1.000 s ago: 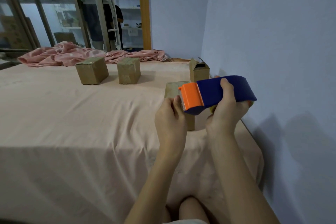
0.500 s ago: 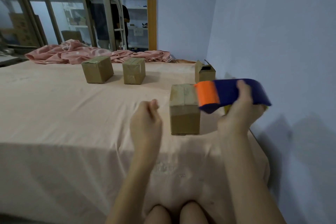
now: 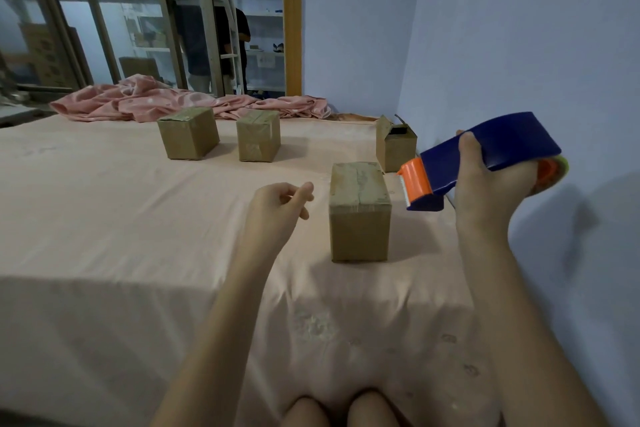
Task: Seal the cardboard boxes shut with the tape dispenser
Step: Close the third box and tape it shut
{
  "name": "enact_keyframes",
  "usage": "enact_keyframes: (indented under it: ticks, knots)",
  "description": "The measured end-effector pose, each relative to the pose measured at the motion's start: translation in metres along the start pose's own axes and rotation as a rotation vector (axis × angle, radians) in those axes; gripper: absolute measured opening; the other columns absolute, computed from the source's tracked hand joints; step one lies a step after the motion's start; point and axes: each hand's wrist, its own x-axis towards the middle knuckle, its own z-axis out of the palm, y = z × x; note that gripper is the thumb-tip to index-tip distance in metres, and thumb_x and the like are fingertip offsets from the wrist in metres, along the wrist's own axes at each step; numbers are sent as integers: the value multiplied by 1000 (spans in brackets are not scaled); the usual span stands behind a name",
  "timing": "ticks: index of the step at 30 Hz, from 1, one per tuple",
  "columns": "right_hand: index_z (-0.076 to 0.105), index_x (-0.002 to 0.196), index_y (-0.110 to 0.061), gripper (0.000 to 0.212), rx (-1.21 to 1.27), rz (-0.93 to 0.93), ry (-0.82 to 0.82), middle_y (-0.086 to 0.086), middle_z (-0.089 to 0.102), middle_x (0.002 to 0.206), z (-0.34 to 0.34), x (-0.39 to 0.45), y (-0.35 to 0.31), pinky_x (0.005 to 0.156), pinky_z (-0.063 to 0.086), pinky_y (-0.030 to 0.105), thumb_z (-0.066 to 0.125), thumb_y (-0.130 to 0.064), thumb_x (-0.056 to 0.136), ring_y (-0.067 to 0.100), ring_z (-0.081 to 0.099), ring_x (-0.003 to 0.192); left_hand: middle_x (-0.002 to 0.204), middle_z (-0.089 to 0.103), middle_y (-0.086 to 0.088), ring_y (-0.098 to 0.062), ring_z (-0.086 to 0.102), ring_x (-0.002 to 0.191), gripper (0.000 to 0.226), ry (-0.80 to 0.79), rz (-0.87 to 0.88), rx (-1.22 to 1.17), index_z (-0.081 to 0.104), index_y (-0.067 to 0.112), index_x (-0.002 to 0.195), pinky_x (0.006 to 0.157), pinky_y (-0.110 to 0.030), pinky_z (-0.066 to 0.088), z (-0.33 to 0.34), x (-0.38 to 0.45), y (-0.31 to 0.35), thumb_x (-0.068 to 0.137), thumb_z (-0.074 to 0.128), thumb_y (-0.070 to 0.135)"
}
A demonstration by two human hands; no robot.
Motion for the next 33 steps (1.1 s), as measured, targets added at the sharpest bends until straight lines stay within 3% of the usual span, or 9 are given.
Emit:
enact_keyframes:
  ticks: [3,6,12,19,33]
  knots:
    - [50,116,-2,43,-118,-21,-34,1,63,99,3,8,5,60,48,9,69,-16,80,7,63,82,52,61,9,8,52,48,29,-23,-34,21,68,24,68,54,-23,36,4,8,3,92,57,38]
    - [51,120,-3,47,-233,-19,-63,5,65,105,6,15,11,58,49,8,69,-20,80,13,63,89,49,60,10,6,51,47,30,-45,-64,21,69,23,66,55,-24,36,5,15,4,91,58,36]
    - [49,123,-9,47,-399,-6,-84,5,63,110,15,23,14,69,52,22,68,-22,81,16,61,94,47,59,10,-2,49,51,30,-84,-122,46,71,20,63,58,-25,39,1,28,7,88,61,34]
    - [45,125,-11,49,-483,7,-90,5,61,112,16,19,20,74,54,30,68,-22,82,18,60,96,51,60,10,-4,51,55,32,-114,-135,102,70,21,64,55,-25,38,5,30,0,89,60,37]
    - [46,125,-10,50,-556,34,-115,7,62,114,17,19,29,72,51,27,68,-23,83,21,61,98,51,61,9,-6,50,52,32,-135,-161,140,68,24,60,55,-25,39,13,32,-8,88,60,36]
